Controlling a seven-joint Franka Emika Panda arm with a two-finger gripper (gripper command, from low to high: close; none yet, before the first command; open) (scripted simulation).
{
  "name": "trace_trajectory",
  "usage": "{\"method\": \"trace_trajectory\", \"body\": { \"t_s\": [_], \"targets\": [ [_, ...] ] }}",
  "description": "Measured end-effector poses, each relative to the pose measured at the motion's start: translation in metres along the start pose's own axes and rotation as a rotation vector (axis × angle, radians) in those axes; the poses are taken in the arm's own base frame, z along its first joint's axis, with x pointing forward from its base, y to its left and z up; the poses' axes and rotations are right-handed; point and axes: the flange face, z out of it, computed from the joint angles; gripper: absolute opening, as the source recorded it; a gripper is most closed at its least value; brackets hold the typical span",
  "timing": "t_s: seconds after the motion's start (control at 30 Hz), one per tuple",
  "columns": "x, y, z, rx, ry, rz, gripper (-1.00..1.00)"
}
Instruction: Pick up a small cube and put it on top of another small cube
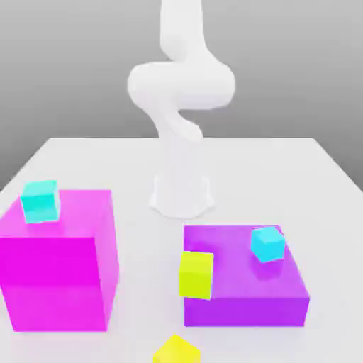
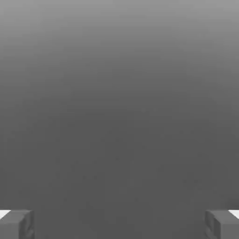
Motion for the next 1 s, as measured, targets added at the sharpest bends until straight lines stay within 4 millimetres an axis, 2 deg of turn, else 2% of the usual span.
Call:
{"method": "trace_trajectory", "body": {
  "t_s": [0.2, 0.43, 0.6, 0.73, 1.0],
  "targets": [
    [-0.006, 0.005, 0.113, -0.149, -0.071, 0.123, 0.00],
    [-0.029, 0.035, 0.236, -0.316, -0.148, 0.263, 0.00],
    [-0.057, 0.071, 0.316, -0.434, -0.202, 0.366, 0.00],
    [-0.087, 0.105, 0.373, -0.527, -0.246, 0.449, 0.00],
    [-0.157, 0.177, 0.466, -0.671, -0.315, 0.579, 0.00]
  ]
}}
